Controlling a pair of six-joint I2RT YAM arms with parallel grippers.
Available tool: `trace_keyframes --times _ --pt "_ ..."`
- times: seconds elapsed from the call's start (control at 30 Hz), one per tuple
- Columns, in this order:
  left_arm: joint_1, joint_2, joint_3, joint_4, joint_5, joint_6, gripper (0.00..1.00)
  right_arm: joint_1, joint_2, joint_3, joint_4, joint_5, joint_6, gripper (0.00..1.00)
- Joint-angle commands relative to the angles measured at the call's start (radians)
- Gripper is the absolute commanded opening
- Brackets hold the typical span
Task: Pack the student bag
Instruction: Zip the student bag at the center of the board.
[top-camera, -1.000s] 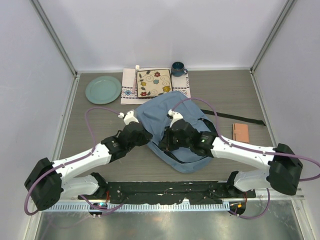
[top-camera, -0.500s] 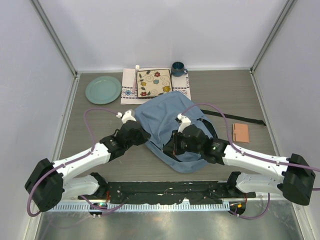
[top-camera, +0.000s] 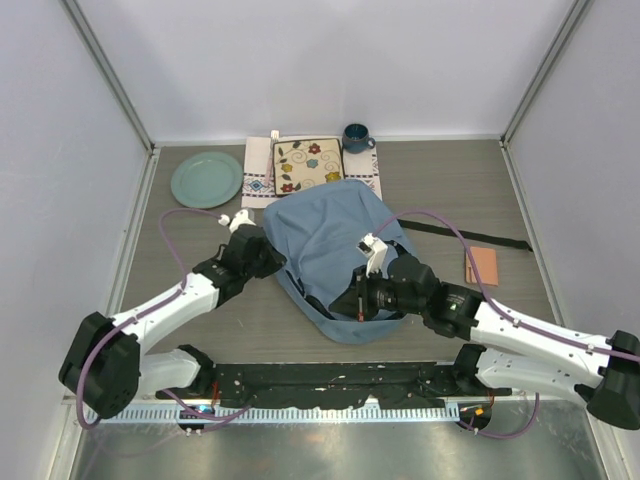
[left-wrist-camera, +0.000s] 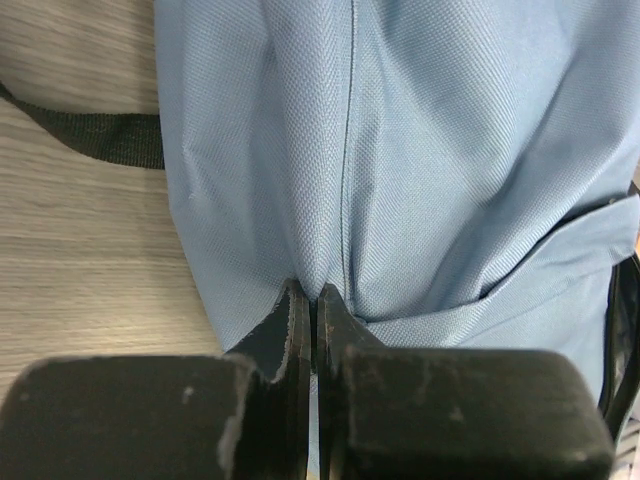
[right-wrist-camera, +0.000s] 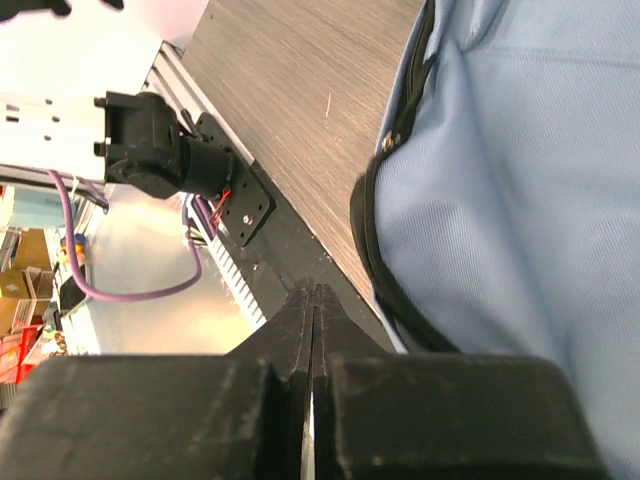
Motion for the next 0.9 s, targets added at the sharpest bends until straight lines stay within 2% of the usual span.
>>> trace_keyframes --times 0.0,0.17,0.27,0.37,0.43,0.47,0.67,0.87 --pt "0.066 0.017 0.056 0.008 -0.032 0.078 0.00 0.007 -0.064 -0.022 -0.025 -0.027 -0.035 0.01" --pt "0.070 0.018 0.058 0.054 0.059 0.087 0.00 0.007 -0.049 -0.019 -0.006 0.100 -0.017 0.03" --pt "0.070 -0.006 0.030 0.065 0.083 0.076 0.00 0.007 0.008 0.009 0.059 0.144 0.000 0.32" --pt "0.070 -0.052 -0.005 0.072 0.085 0.067 0.00 0.007 0.110 0.082 0.087 0.173 0.005 0.51" --pt "0.070 -0.066 -0.021 0.075 0.094 0.066 0.00 0.007 0.182 0.169 0.074 0.208 -0.009 0.58" --pt "0.070 -0.077 -0.024 0.077 0.097 0.064 0.00 0.007 0.256 0.199 0.058 0.207 -0.017 0.59" --pt "0.070 -0.077 -0.025 0.077 0.106 0.066 0.00 0.008 0.437 0.298 0.094 0.145 -0.029 0.60" --pt "0.070 -0.084 -0.022 0.085 0.105 0.064 0.00 0.007 0.485 0.297 0.083 0.115 -0.038 0.60"
